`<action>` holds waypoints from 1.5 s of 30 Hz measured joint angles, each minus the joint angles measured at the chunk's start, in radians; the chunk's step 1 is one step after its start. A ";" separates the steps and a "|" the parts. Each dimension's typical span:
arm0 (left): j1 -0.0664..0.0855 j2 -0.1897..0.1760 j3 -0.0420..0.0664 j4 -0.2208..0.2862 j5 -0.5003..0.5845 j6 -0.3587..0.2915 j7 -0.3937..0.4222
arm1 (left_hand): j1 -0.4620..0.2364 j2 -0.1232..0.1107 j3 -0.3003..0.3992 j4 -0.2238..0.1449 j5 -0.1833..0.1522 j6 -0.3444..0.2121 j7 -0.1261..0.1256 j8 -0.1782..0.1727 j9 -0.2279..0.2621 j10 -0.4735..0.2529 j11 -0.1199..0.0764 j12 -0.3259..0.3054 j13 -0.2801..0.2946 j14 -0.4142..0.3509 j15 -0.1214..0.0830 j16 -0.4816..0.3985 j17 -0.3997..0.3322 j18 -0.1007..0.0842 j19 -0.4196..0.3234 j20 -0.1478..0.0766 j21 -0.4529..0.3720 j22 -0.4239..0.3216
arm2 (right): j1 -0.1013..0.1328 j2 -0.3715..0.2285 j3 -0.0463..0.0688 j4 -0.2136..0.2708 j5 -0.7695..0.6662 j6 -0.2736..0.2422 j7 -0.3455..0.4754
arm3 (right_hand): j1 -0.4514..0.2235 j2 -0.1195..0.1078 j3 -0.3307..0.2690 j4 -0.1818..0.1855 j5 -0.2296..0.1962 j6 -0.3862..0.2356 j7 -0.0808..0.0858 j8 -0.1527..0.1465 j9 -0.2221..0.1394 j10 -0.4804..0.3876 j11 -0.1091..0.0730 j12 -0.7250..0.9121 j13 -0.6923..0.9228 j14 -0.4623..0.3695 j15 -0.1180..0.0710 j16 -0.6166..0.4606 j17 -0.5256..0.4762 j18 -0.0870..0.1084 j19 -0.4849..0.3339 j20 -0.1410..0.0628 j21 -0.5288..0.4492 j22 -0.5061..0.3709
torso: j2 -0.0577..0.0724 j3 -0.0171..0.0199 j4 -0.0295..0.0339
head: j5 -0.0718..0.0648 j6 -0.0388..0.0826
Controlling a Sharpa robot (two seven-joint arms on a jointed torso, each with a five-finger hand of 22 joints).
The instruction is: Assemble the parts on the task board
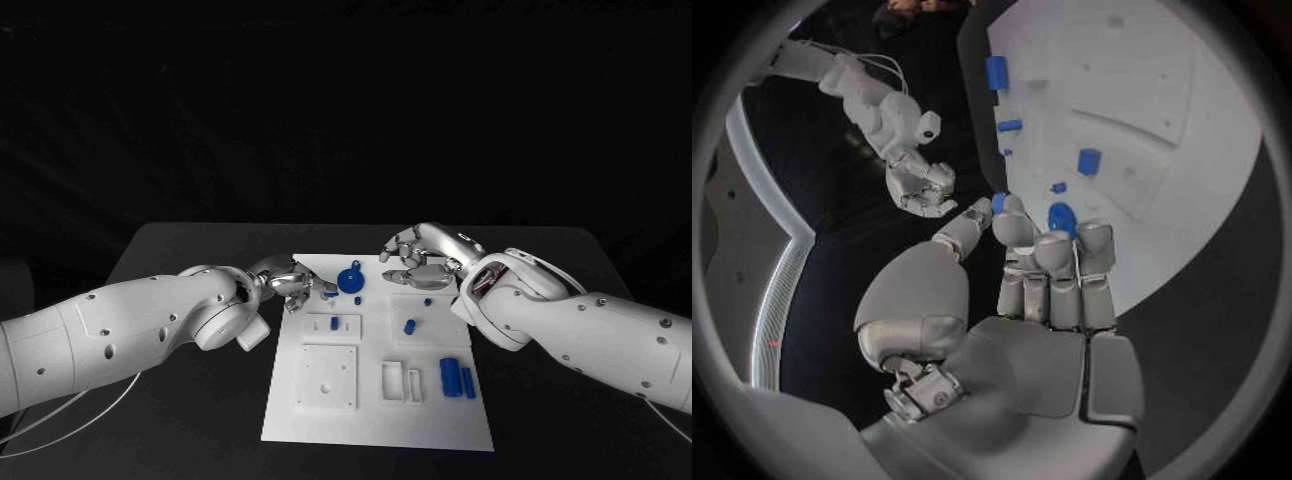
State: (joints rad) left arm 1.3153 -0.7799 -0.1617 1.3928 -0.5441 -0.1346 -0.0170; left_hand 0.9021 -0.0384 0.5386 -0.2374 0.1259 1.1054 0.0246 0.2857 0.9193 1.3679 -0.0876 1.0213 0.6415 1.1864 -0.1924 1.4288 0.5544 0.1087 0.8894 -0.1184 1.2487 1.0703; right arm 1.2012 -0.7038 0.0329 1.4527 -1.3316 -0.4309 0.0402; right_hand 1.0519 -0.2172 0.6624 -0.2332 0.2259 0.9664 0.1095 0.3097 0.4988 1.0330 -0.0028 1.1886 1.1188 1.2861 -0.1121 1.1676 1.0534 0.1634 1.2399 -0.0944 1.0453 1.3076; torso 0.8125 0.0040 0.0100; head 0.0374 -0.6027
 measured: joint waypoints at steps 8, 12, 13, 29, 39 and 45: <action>0.000 -0.002 0.000 0.006 0.129 0.060 0.090 | 0.002 0.011 -0.004 -0.004 0.006 -0.011 0.004 -0.008 0.000 -0.012 0.005 0.000 0.004 -0.007 0.007 0.000 0.004 -0.011 -0.010 0.004 0.000 0.003 | -0.001 0.036 -0.025 0.030 -0.004 0.001 -0.020 | 0.000 0.000 -0.003 -0.003 0.000 -0.017 -0.001 -0.019 -0.008 -0.009 0.008 0.000 0.000 -0.001 0.008 0.000 0.001 0.000 0.000 0.000 -0.004 0.000 | 0.000 -0.0005 0.0012 | -0.003 0.007; 0.000 -0.002 0.000 0.009 0.155 0.078 0.111 | 0.005 0.022 -0.008 -0.008 0.007 -0.025 0.010 -0.019 0.000 -0.016 0.009 0.000 0.007 -0.011 0.011 0.000 0.005 -0.011 -0.010 0.004 0.000 0.005 | -0.002 0.041 -0.026 0.039 -0.005 0.000 -0.025 | 0.000 0.000 -0.003 -0.003 0.000 -0.026 -0.002 -0.026 -0.012 -0.008 0.014 0.000 0.000 0.002 0.013 0.000 0.001 0.000 0.000 0.000 -0.004 0.000 | 0.000 -0.0006 0.0012 | -0.004 0.011; 0.000 -0.002 0.000 0.009 0.160 0.081 0.114 | 0.005 0.022 -0.008 -0.008 0.010 -0.026 0.010 -0.019 0.000 -0.016 0.009 0.000 0.007 -0.011 0.011 0.000 0.005 -0.011 -0.010 0.004 0.000 0.005 | -0.002 0.041 -0.026 0.041 -0.005 -0.001 -0.026 | 0.000 0.000 -0.003 -0.003 0.000 -0.027 -0.002 -0.028 -0.012 -0.009 0.015 0.000 0.000 0.002 0.013 0.000 0.001 0.000 0.000 0.000 -0.004 0.000 | 0.000 -0.0006 0.0012 | -0.004 0.011; 0.000 -0.001 0.000 0.013 0.163 0.118 0.141 | 0.006 0.023 -0.011 -0.011 0.010 -0.026 0.010 -0.019 0.003 -0.017 0.010 0.004 0.009 -0.020 0.012 0.000 0.007 -0.011 -0.010 0.004 0.000 0.007 | -0.005 0.047 -0.027 0.056 -0.002 -0.005 -0.028 | 0.000 0.000 -0.006 0.000 0.000 -0.037 0.001 -0.037 -0.018 -0.009 0.023 0.000 0.000 0.001 0.020 0.000 0.002 0.000 0.000 0.000 -0.004 0.000 | 0.000 -0.0012 0.0010 | -0.005 0.016; 0.000 0.000 0.000 0.013 0.154 0.124 0.147 | 0.008 0.025 -0.011 -0.011 0.010 -0.026 0.010 -0.019 0.004 -0.018 0.011 0.008 0.009 -0.022 0.014 0.004 0.008 -0.011 -0.010 0.004 0.000 0.008 | -0.005 0.048 -0.028 0.060 0.001 -0.005 -0.026 | 0.000 0.000 -0.005 0.000 0.000 -0.039 0.003 -0.037 -0.019 -0.009 0.023 0.000 0.000 0.001 0.020 0.000 0.002 0.000 -0.002 0.002 -0.004 0.000 | 0.000 -0.0008 0.0009 | -0.005 0.016; 0.000 0.000 0.000 0.011 0.153 0.124 0.150 | 0.008 0.025 -0.011 -0.011 0.014 -0.026 0.010 -0.019 0.004 -0.018 0.011 0.008 0.010 -0.022 0.015 0.004 0.008 -0.010 -0.010 0.004 0.000 0.008 | -0.005 0.048 -0.031 0.060 0.003 -0.002 -0.025 | 0.000 0.000 -0.005 0.000 0.000 -0.039 0.003 -0.037 -0.018 -0.009 0.023 0.000 0.000 0.001 0.020 0.000 0.003 0.000 -0.002 0.002 -0.004 0.000 | 0.000 -0.0008 0.0003 | -0.005 0.014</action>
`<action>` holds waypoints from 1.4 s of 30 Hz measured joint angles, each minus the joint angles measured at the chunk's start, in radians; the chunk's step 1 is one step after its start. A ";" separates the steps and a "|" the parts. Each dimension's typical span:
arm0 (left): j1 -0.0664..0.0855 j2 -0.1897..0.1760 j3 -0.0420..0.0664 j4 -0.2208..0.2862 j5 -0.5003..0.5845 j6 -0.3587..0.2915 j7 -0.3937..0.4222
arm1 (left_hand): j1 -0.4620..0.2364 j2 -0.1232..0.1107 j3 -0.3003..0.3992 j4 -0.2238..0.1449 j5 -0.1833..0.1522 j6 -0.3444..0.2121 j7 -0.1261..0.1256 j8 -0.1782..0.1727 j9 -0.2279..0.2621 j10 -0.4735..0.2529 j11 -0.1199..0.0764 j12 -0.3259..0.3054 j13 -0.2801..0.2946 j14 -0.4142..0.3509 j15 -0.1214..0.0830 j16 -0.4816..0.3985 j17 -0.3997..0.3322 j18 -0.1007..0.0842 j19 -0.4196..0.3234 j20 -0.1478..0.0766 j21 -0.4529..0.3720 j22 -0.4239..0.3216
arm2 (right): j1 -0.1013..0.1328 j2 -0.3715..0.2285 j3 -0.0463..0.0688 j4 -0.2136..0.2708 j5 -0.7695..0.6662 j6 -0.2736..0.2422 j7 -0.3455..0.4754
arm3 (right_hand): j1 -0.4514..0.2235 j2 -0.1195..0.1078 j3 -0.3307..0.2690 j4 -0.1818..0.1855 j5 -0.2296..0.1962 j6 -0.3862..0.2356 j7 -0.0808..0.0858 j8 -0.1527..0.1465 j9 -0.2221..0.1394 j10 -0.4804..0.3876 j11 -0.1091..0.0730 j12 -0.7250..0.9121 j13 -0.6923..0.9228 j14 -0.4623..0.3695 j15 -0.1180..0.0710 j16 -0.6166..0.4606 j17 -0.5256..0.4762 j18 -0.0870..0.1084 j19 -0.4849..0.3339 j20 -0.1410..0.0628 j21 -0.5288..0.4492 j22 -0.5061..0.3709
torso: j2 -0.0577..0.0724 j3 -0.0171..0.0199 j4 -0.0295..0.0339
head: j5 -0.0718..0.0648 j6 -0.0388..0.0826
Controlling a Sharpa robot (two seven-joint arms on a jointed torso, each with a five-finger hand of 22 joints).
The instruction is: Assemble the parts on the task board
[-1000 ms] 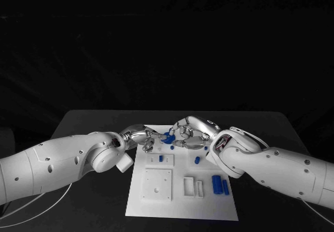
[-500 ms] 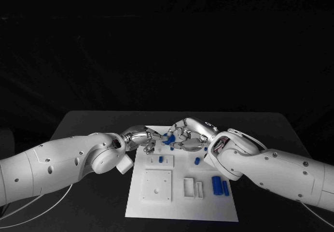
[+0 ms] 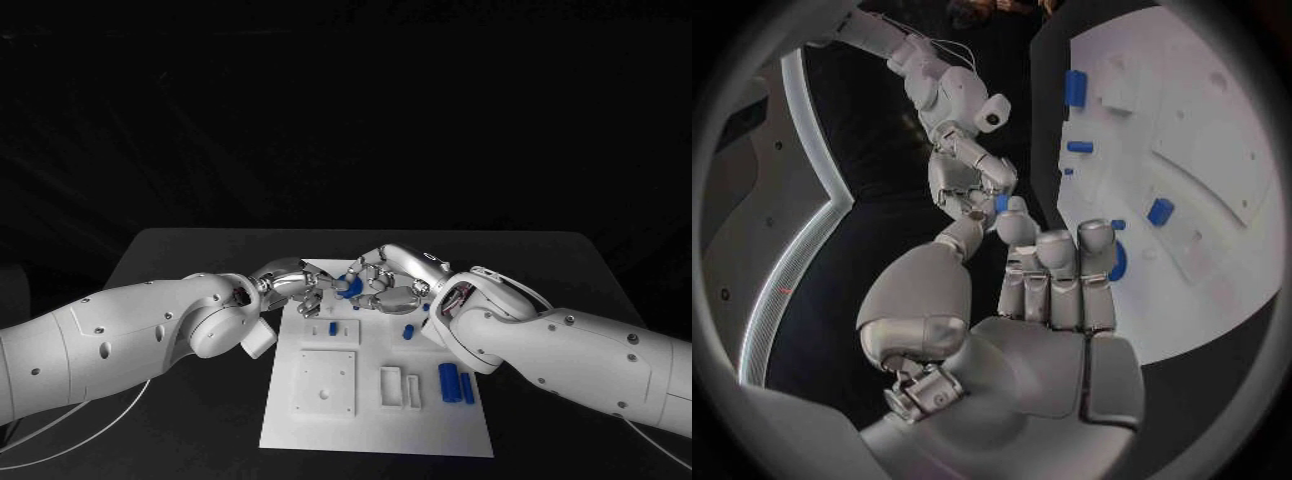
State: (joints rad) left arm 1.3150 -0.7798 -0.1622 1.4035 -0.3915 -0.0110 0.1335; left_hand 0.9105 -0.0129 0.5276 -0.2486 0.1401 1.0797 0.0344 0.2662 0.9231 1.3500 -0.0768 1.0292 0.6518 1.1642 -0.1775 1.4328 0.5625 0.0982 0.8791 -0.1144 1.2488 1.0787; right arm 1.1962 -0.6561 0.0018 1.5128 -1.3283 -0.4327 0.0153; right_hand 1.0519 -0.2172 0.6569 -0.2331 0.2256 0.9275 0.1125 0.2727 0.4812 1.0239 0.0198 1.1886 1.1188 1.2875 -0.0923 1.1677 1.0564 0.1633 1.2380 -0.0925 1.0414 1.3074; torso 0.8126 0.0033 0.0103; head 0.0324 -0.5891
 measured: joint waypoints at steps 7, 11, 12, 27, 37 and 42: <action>0.000 0.000 0.000 0.000 -0.001 -0.001 0.002 | 0.000 0.000 0.000 0.000 0.000 0.000 0.000 0.000 0.001 0.000 0.000 0.000 0.000 0.000 0.001 0.000 0.001 0.000 0.000 0.000 0.000 0.001 | 0.000 -0.002 -0.002 0.003 0.002 0.003 0.000 | 0.004 0.004 0.000 0.000 0.000 0.006 0.006 0.005 0.002 0.000 0.000 0.000 0.000 0.000 0.000 0.000 0.001 0.000 0.000 0.000 0.000 0.000 | 0.000 0.0000 -0.0001 | 0.000 -0.001; -0.001 -0.001 -0.001 0.000 -0.001 -0.003 0.004 | 0.000 0.000 0.000 0.000 0.000 0.000 0.000 0.000 0.001 0.000 0.000 0.000 0.000 0.001 0.002 0.000 0.001 0.000 0.000 0.000 0.000 0.001 | 0.001 -0.003 -0.003 0.005 0.002 0.005 0.000 | 0.004 0.004 -0.003 -0.003 0.000 0.004 0.007 0.011 0.003 0.000 0.000 0.000 0.000 0.000 0.000 0.000 0.001 0.000 0.000 0.000 0.000 0.000 | 0.000 0.0000 -0.0001 | 0.000 -0.002; -0.001 -0.001 -0.001 -0.001 -0.001 -0.003 0.004 | 0.000 0.000 0.000 0.000 0.000 0.000 0.000 0.000 0.001 0.000 0.000 0.000 0.000 0.001 0.002 0.000 0.001 0.000 0.000 0.000 0.000 0.001 | 0.001 -0.003 -0.003 0.005 0.002 0.005 0.000 | 0.004 0.004 -0.003 -0.003 0.000 0.004 0.007 0.011 0.003 0.000 0.000 0.000 0.000 0.000 0.000 0.000 0.001 0.000 0.000 0.000 0.000 0.000 | 0.000 0.0000 -0.0001 | 0.000 -0.002; -0.001 -0.002 -0.001 -0.006 0.000 -0.021 0.008 | 0.003 0.003 -0.002 -0.003 0.002 0.000 0.000 0.000 0.003 0.000 0.000 0.000 0.001 0.003 0.004 0.000 0.002 0.002 0.000 0.000 0.000 0.003 | 0.000 -0.009 -0.007 0.016 0.004 0.007 -0.001 | 0.004 0.004 -0.003 -0.003 0.000 0.003 0.009 0.015 0.004 0.000 0.000 0.000 0.000 0.000 0.000 0.000 0.001 -0.001 -0.002 0.002 0.000 0.000 | 0.000 0.0002 -0.0001 | -0.001 -0.004; -0.001 -0.002 -0.001 -0.006 0.001 -0.026 0.007 | 0.003 0.003 -0.002 -0.004 0.003 0.001 -0.001 -0.005 0.004 -0.002 0.002 0.004 0.001 0.000 0.000 0.000 0.002 0.002 0.000 0.000 0.000 0.003 | 0.000 -0.009 -0.008 0.013 0.004 0.008 -0.002 | 0.004 0.004 -0.003 -0.003 0.000 0.003 0.009 0.015 0.005 0.000 0.000 0.004 0.000 0.000 0.000 0.000 0.002 -0.001 0.000 0.003 0.000 0.000 | 0.000 0.0002 0.0000 | -0.001 -0.006; 0.000 -0.002 0.000 -0.006 -0.003 -0.031 0.004 | 0.003 0.003 -0.002 -0.004 0.003 0.001 -0.001 -0.008 0.004 -0.002 0.002 0.004 0.001 0.000 0.000 0.004 0.002 0.002 0.000 0.000 0.000 0.004 | 0.000 -0.013 -0.009 0.000 0.004 0.006 -0.001 | 0.004 0.004 -0.003 -0.003 0.000 0.005 0.011 0.017 0.005 0.000 0.000 0.004 0.000 0.000 0.000 0.000 0.002 -0.001 0.000 0.003 0.000 0.000 | 0.000 0.0002 0.0001 | -0.001 -0.006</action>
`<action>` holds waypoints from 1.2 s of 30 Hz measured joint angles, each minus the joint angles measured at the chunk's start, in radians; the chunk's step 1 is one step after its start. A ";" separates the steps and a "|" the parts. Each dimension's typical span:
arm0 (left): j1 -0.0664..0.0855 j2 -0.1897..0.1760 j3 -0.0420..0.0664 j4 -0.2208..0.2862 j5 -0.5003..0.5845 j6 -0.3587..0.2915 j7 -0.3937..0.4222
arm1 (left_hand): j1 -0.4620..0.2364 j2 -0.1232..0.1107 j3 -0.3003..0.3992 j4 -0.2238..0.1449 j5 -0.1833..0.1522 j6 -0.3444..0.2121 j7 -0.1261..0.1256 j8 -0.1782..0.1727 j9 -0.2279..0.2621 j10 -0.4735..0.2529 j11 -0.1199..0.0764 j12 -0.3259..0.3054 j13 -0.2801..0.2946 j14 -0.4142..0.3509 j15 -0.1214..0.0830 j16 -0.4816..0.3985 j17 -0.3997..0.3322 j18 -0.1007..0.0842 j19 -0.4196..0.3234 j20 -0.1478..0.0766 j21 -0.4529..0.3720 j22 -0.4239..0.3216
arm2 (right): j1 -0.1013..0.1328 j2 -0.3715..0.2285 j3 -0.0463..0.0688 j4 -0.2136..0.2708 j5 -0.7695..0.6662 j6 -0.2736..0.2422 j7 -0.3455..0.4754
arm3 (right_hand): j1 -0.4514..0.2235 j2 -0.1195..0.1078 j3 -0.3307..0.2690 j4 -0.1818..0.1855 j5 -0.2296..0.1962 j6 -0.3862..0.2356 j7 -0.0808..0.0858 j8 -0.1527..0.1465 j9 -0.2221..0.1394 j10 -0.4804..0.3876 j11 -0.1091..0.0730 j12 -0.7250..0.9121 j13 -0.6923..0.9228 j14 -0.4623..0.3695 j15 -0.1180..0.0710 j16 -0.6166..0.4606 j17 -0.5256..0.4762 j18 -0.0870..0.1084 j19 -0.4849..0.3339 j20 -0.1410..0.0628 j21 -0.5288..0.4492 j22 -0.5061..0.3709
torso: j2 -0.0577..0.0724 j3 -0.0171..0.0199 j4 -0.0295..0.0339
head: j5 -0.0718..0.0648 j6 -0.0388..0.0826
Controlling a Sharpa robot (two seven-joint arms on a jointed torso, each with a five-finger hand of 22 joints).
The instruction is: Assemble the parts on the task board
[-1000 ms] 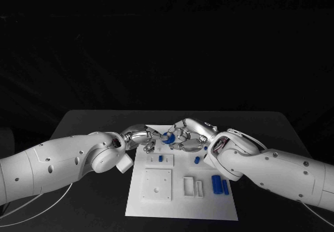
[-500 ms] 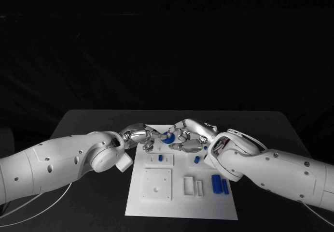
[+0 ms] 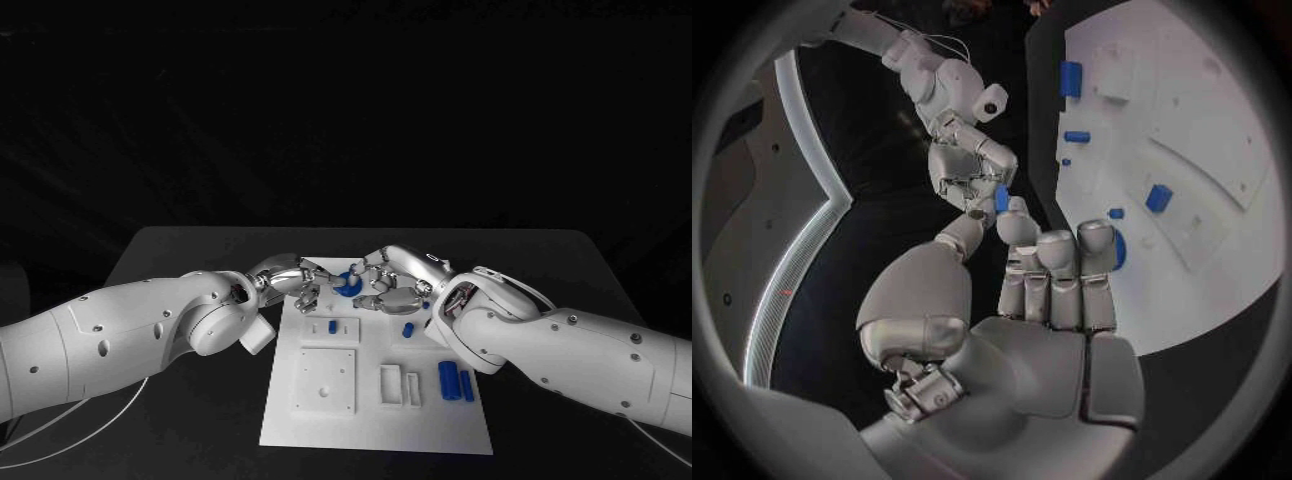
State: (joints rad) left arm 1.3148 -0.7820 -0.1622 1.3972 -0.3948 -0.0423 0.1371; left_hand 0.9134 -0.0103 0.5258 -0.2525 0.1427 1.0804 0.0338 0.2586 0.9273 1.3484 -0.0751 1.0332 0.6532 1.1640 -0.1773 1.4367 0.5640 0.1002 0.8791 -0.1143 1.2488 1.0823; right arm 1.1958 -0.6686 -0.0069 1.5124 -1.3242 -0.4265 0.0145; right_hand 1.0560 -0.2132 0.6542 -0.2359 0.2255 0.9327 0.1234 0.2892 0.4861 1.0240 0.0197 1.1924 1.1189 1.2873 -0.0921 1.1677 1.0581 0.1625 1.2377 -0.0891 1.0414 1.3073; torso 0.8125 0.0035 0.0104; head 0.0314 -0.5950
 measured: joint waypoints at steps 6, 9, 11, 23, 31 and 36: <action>0.000 -0.004 0.000 0.016 -0.035 -0.038 -0.028 | 0.000 0.000 -0.001 -0.001 0.024 0.009 -0.008 0.002 0.005 0.000 0.000 0.000 0.000 0.000 0.000 0.000 0.001 0.000 0.000 0.000 0.000 0.002 | 0.000 -0.024 0.000 -0.030 -0.001 -0.008 0.002 | 0.000 0.000 -0.003 0.003 0.004 0.000 0.001 -0.007 -0.006 0.000 0.000 0.000 -0.001 0.000 0.000 0.000 0.000 0.000 0.000 0.000 0.000 0.001 | 0.000 0.0003 0.0003 | 0.000 0.001; 0.000 -0.010 0.000 0.026 -0.080 -0.084 -0.062 | 0.006 -0.005 -0.001 -0.001 0.046 0.020 -0.009 0.008 0.007 0.006 -0.006 0.000 -0.002 0.000 0.000 0.000 0.001 0.000 0.000 0.000 0.000 0.002 | -0.001 -0.046 0.005 -0.045 -0.002 -0.016 0.003 | 0.000 0.000 -0.003 0.003 0.016 0.000 0.001 -0.007 -0.007 0.000 0.000 0.000 -0.002 0.000 0.000 0.000 0.000 0.000 0.000 0.000 0.000 0.001 | 0.000 0.0005 0.0005 | 0.002 0.001; 0.000 -0.016 -0.001 0.035 -0.123 -0.125 -0.095 | 0.010 -0.010 -0.001 -0.001 0.056 0.025 -0.013 0.008 0.008 0.008 -0.008 0.000 -0.004 0.000 0.000 0.000 0.001 0.000 0.000 0.000 0.000 0.002 | -0.001 -0.059 0.015 -0.059 -0.002 -0.021 0.003 | 0.000 0.000 -0.003 0.003 0.022 0.000 0.001 -0.007 -0.007 0.000 0.000 0.000 -0.003 0.000 0.000 0.000 0.000 0.000 0.000 0.000 0.000 0.001 | 0.000 0.0006 0.0005 | 0.003 0.001; 0.000 -0.042 -0.031 0.099 -0.408 -0.331 -0.321 | 0.032 -0.032 0.008 0.007 0.123 0.061 -0.023 0.013 0.008 0.015 -0.015 -0.008 -0.016 0.007 0.000 0.000 -0.006 0.000 0.031 -0.009 0.000 0.002 | 0.001 -0.101 0.053 -0.137 0.010 -0.048 0.010 | -0.002 -0.002 -0.002 0.007 0.052 -0.001 0.000 -0.007 -0.007 0.000 0.000 0.000 -0.004 0.000 0.000 0.000 0.000 0.000 0.003 -0.002 0.000 0.001 | 0.000 0.0012 -0.0007 | 0.010 -0.007; 0.000 -0.044 -0.076 0.123 -0.570 -0.388 -0.430 | 0.048 -0.048 0.018 0.017 0.139 0.087 -0.028 0.013 -0.009 0.027 -0.021 -0.016 -0.021 0.021 0.001 -0.007 -0.010 0.000 0.042 -0.013 0.000 0.000 | 0.003 -0.107 0.067 -0.194 0.017 -0.062 0.015 | -0.004 -0.004 -0.003 0.009 0.069 -0.001 0.000 -0.007 -0.008 0.000 0.000 0.000 -0.006 0.000 0.000 0.000 0.000 0.000 0.006 -0.002 0.000 0.001 | -0.002 0.0018 0.0011 | 0.015 -0.014; 0.000 -0.029 -0.081 0.112 -0.635 -0.405 -0.469 | 0.052 -0.052 0.021 0.021 0.139 0.098 -0.029 0.018 -0.013 0.029 -0.022 -0.016 -0.021 0.028 0.001 -0.007 -0.010 0.000 0.042 -0.013 0.000 0.000 | 0.005 -0.107 0.084 -0.218 0.026 -0.068 0.019 | 0.000 -0.008 -0.003 0.009 0.069 -0.001 0.000 -0.007 -0.008 0.000 0.000 0.000 -0.006 0.000 0.000 0.000 0.000 0.000 0.006 -0.002 0.000 0.000 | -0.003 0.0015 0.0021 | 0.018 -0.016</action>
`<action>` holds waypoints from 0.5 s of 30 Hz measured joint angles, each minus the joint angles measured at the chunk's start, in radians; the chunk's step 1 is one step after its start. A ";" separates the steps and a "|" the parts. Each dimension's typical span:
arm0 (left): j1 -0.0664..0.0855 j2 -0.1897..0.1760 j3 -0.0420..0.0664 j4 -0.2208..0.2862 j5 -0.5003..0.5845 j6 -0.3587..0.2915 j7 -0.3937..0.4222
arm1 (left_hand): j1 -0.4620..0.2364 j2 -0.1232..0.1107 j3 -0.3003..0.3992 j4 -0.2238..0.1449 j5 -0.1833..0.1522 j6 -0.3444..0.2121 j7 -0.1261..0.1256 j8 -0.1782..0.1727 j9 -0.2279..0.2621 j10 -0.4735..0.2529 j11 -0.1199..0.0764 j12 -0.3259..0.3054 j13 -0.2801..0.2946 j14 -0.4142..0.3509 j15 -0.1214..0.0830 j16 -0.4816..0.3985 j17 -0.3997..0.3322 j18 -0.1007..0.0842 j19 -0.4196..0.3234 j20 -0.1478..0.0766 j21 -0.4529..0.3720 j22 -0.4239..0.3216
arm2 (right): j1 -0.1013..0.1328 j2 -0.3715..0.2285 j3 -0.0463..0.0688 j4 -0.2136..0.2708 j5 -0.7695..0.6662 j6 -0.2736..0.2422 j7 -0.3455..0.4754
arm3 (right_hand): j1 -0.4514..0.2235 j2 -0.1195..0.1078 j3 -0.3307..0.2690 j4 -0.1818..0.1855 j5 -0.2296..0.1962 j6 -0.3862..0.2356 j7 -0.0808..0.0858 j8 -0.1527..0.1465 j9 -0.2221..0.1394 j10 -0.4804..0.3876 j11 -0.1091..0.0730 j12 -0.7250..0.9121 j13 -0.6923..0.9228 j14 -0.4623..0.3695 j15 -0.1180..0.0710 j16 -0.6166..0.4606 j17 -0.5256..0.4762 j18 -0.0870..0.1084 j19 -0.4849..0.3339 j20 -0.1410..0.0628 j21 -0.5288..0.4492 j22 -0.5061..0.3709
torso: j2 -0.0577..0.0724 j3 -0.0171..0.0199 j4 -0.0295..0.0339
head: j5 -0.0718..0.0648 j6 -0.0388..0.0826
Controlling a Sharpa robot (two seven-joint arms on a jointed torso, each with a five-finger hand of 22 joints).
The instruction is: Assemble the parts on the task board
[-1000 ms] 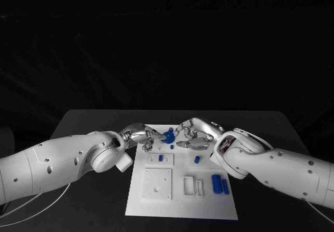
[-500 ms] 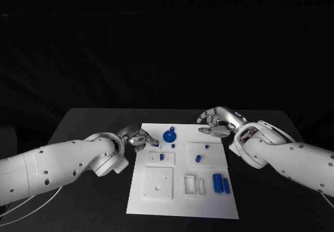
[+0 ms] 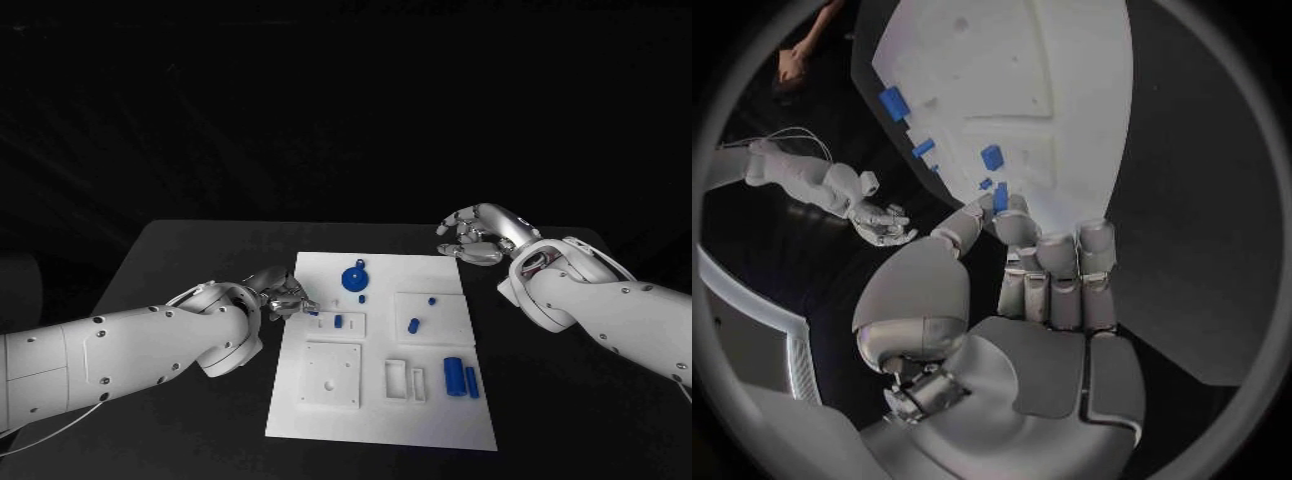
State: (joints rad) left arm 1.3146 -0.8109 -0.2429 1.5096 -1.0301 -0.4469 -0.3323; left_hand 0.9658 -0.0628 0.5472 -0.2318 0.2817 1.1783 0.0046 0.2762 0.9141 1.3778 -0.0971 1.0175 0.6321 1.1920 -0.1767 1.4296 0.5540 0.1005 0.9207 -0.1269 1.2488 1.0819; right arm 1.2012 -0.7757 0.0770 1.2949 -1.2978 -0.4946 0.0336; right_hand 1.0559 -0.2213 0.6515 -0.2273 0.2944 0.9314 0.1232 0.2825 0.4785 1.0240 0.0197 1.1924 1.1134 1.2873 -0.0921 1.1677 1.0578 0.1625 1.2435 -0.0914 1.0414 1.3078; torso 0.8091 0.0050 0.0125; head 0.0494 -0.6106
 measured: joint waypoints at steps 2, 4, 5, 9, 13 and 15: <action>0.000 0.010 0.000 -0.006 -0.019 -0.005 -0.011 | 0.003 -0.003 0.000 0.000 0.000 0.001 0.001 0.000 0.000 0.002 -0.002 0.000 0.000 0.001 0.001 0.000 0.000 0.000 0.004 -0.004 0.000 0.000 | 0.000 0.000 0.005 -0.005 0.003 -0.002 0.001 | 0.000 0.000 0.000 0.000 0.004 0.000 0.000 0.000 0.000 0.000 0.000 0.000 0.000 0.000 0.000 0.000 0.000 0.000 0.000 0.000 0.000 0.000 | 0.000 -0.0003 0.0000 | 0.002 0.000; -0.002 0.018 0.000 -0.010 -0.036 -0.008 -0.019 | 0.006 -0.006 0.003 0.003 0.000 0.004 0.004 0.000 0.000 0.002 -0.002 0.000 0.000 0.003 0.000 0.000 0.000 0.000 0.004 -0.004 0.000 0.000 | 0.001 0.000 0.007 -0.007 0.006 -0.003 0.002 | 0.000 0.000 0.000 0.000 0.004 0.000 0.000 0.000 0.000 0.000 0.000 0.000 0.000 0.000 0.000 0.000 0.000 0.000 0.000 0.000 0.000 0.000 | 0.000 -0.0007 -0.0001 | 0.004 0.000; -0.003 0.021 0.000 -0.013 -0.044 -0.008 -0.023 | 0.006 -0.006 0.003 0.003 0.000 0.005 0.003 0.000 0.000 0.002 -0.002 0.000 0.000 0.004 0.001 0.000 0.000 0.000 0.004 -0.004 0.000 0.000 | 0.001 0.000 0.008 -0.007 0.007 -0.004 0.002 | 0.000 0.000 0.000 0.000 0.004 0.000 0.000 0.000 0.000 0.000 0.000 0.000 0.000 0.000 0.000 0.000 0.000 0.000 0.000 0.000 0.000 0.000 | 0.000 -0.0009 -0.0003 | 0.004 0.000; -0.007 0.039 0.000 -0.032 -0.070 -0.011 -0.037 | 0.006 -0.006 0.003 0.003 0.000 0.008 0.004 0.000 0.000 0.005 -0.002 0.000 0.000 0.006 0.002 0.000 0.000 0.000 0.007 0.000 0.000 0.000 | 0.001 0.002 0.008 -0.007 0.009 -0.005 0.004 | 0.000 0.000 0.003 0.003 0.004 0.000 0.000 0.000 0.000 0.000 0.000 0.000 -0.001 0.000 0.000 0.000 0.000 0.000 0.000 0.000 0.000 0.000 | 0.000 -0.0009 -0.0012 | 0.007 0.000; -0.013 0.056 0.000 -0.045 -0.087 -0.012 -0.046 | 0.008 -0.008 0.003 0.003 0.000 0.011 0.004 0.000 0.000 0.007 -0.003 0.000 0.001 0.008 0.003 0.000 0.000 0.000 0.011 -0.004 0.000 0.000 | 0.000 0.003 0.009 -0.006 0.011 -0.005 0.005 | 0.000 0.000 0.003 0.003 0.008 0.000 0.000 0.000 0.000 0.000 0.000 0.000 -0.001 0.000 0.000 0.000 0.000 0.000 0.000 0.000 0.000 0.000 | 0.001 -0.0009 -0.0012 | 0.008 0.000; -0.015 0.059 0.000 -0.048 -0.094 -0.010 -0.051 | 0.009 -0.009 0.003 0.003 0.002 0.011 0.004 0.000 0.000 0.007 -0.003 0.000 0.002 0.009 0.002 0.000 0.001 0.000 0.011 -0.004 0.000 0.001 | 0.000 0.004 0.009 -0.005 0.012 -0.005 0.005 | 0.000 0.000 0.003 0.003 0.008 -0.002 -0.002 0.000 0.000 0.000 0.000 0.000 -0.001 0.000 0.000 0.000 0.000 0.000 0.000 0.000 0.000 0.000 | 0.002 -0.0009 -0.0012 | 0.008 -0.001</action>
State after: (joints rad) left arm 1.2997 -0.7514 -0.2426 1.4616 -1.1246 -0.4572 -0.3832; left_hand 0.9751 -0.0721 0.5500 -0.2290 0.2832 1.1897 0.0087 0.2764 0.9139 1.3848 -0.1002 1.0176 0.6340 1.2012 -0.1749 1.4296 0.5553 0.1006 0.9313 -0.1304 1.2488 1.0827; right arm 1.2015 -0.7718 0.0856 1.2896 -1.2861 -0.4998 0.0390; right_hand 1.0559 -0.2213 0.6542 -0.2247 0.3022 0.9296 0.1215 0.2825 0.4786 1.0240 0.0197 1.1924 1.1126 1.2873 -0.0921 1.1677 1.0577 0.1624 1.2433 -0.0912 1.0414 1.3076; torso 0.8112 0.0041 0.0112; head 0.0573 -0.6118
